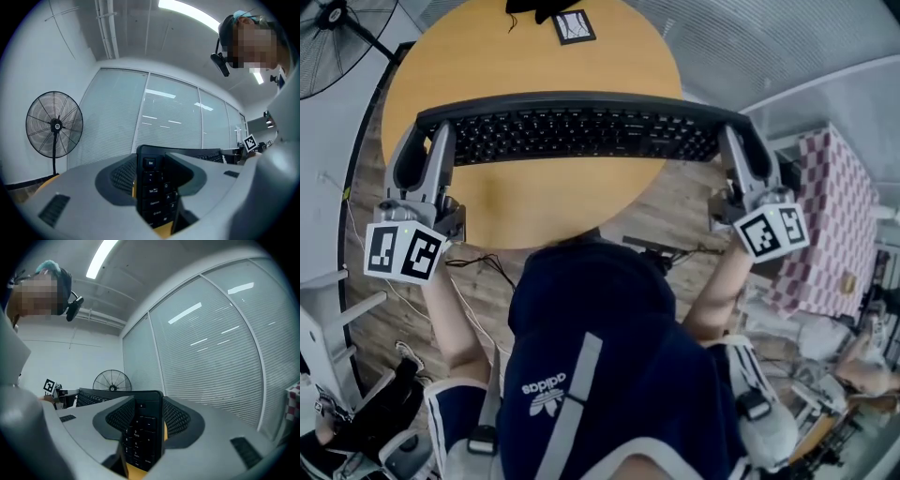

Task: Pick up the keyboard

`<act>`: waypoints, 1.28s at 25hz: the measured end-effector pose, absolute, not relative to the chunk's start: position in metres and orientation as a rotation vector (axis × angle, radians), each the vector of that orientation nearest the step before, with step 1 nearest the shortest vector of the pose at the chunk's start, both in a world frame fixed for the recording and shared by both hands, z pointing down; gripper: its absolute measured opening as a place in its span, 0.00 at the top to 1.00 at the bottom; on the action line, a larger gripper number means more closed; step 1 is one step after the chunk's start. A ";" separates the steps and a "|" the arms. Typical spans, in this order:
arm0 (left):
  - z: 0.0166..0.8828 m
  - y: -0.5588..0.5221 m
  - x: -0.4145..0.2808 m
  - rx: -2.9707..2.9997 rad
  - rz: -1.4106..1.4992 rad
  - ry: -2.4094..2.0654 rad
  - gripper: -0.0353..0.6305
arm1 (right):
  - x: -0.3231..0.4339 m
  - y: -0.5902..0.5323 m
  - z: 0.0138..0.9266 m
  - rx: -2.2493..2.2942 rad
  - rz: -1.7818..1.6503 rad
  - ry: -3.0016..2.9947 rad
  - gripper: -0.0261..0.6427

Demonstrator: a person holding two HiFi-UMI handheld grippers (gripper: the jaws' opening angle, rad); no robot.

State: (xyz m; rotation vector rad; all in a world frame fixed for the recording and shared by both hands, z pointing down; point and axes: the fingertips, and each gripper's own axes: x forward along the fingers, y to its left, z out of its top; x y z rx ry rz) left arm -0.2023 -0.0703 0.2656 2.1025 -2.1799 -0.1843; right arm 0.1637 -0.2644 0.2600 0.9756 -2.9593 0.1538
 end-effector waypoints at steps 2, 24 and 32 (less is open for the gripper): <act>0.265 -0.071 -0.202 2.110 -0.183 -2.188 0.67 | 0.163 -0.265 0.259 0.973 0.153 -2.968 0.70; 0.277 -0.072 -0.196 2.108 -0.173 -2.182 0.67 | 0.170 -0.262 0.269 0.974 0.148 -2.972 0.70; 0.277 -0.074 -0.196 2.119 -0.157 -2.183 0.67 | 0.171 -0.261 0.274 0.981 0.161 -2.966 0.70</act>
